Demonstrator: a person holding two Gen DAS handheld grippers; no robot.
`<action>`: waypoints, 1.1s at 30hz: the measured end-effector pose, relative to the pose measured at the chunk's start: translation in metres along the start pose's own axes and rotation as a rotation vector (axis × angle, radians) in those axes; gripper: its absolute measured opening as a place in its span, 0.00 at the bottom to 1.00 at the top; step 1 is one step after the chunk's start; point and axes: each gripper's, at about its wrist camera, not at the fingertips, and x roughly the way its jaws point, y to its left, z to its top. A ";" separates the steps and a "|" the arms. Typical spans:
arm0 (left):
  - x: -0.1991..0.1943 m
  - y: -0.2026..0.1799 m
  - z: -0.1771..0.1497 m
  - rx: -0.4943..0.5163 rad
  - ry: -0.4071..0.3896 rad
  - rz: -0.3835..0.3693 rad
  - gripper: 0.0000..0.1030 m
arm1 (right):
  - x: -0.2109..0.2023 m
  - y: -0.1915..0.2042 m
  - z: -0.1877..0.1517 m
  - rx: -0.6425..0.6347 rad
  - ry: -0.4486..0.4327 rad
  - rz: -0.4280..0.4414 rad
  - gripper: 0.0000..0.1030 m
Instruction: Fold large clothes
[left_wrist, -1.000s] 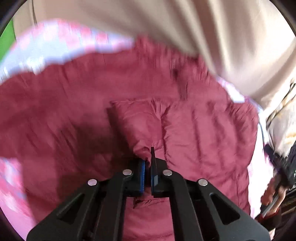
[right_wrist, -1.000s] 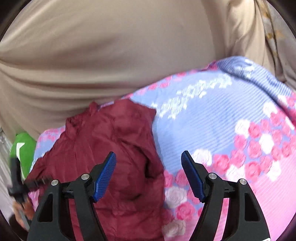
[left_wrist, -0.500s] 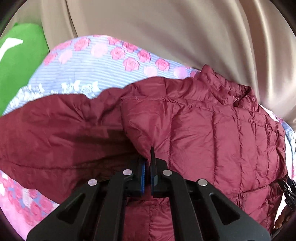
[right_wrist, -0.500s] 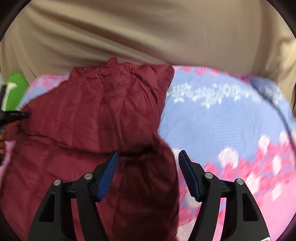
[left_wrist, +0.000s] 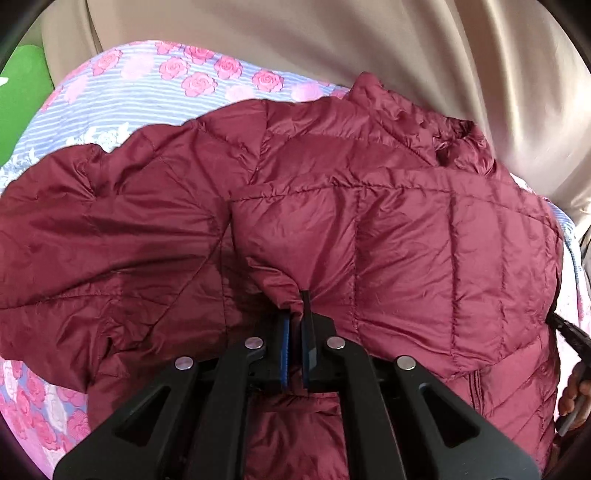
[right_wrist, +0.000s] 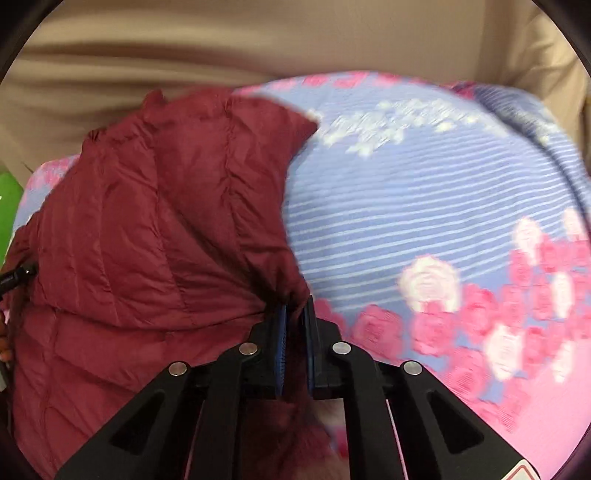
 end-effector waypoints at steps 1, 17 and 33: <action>-0.005 0.001 0.001 0.003 -0.006 -0.008 0.05 | -0.020 -0.004 0.002 0.031 -0.050 0.026 0.08; -0.004 0.001 -0.022 0.051 -0.051 -0.021 0.21 | 0.046 0.029 0.069 0.051 -0.072 0.076 0.00; -0.004 -0.005 -0.032 0.087 -0.061 0.012 0.29 | -0.020 0.019 0.014 0.097 -0.142 0.162 0.04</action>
